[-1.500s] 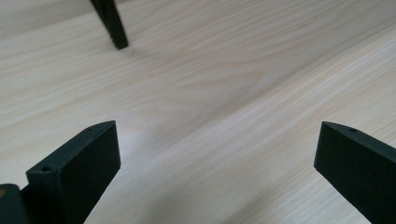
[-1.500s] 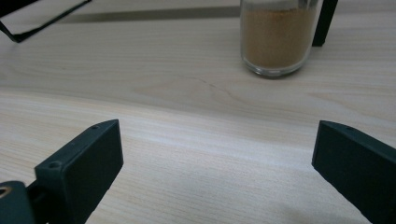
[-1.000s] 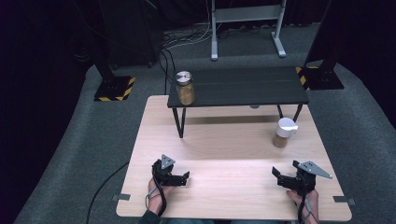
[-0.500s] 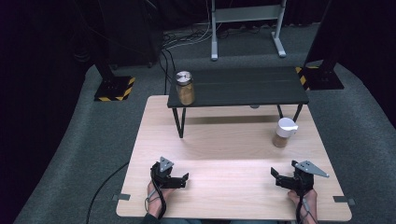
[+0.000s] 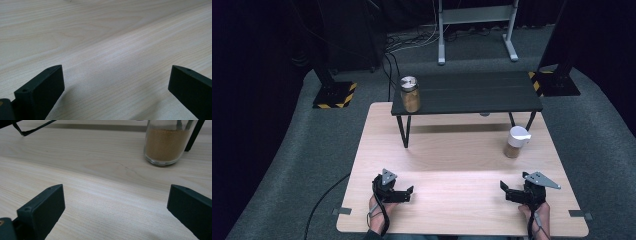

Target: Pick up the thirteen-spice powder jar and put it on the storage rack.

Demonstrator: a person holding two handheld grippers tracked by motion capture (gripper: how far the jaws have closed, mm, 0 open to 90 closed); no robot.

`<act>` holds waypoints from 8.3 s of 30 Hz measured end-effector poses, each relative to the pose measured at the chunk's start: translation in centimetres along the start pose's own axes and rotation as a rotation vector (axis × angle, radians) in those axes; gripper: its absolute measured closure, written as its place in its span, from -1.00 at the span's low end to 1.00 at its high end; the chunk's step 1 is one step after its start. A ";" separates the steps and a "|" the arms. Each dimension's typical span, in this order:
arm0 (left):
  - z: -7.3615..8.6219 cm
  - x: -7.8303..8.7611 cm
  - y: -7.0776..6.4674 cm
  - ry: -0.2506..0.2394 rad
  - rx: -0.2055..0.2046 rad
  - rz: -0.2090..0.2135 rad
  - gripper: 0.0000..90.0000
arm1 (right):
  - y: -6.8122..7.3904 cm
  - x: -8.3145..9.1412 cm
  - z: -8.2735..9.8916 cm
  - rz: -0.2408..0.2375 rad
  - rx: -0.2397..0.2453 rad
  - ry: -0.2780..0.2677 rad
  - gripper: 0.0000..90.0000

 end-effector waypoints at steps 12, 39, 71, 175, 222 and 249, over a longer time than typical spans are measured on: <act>0.5 0.3 0.4 -0.036 0.025 0.029 -1.00 | 1.1 -0.1 -0.1 0.016 0.111 0.018 -1.00; 1.4 0.7 -1.1 -0.104 0.021 0.019 -1.00 | -0.2 -0.7 -2.5 0.148 -0.023 -0.071 -1.00; 1.1 0.5 -0.8 -0.081 0.017 0.044 -1.00 | -2.6 -8.4 -4.9 0.198 -0.049 -0.174 -1.00; -1.1 -1.0 -2.0 0.061 -0.083 -0.009 -0.98 | 1.4 0.7 -17.0 0.164 0.044 -0.161 -0.34; -1.0 -0.9 -1.5 0.051 -0.070 0.023 -0.99 | 0.9 -0.2 -25.4 0.133 0.082 -0.168 -0.34; -1.0 -1.0 -1.4 0.056 -0.073 0.028 -0.99 | 0.6 -3.9 -27.4 0.091 0.045 -0.158 -0.34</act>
Point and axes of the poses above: each handheld gripper's, and its own axes: x roughly backward along the jaws, z roughly out of its underside, y roughly to its left, the point moved 4 cm from there along -x, roughly forward along the jaws, and after that the axes turned 1 degree about -z, right-handed, at the moved point
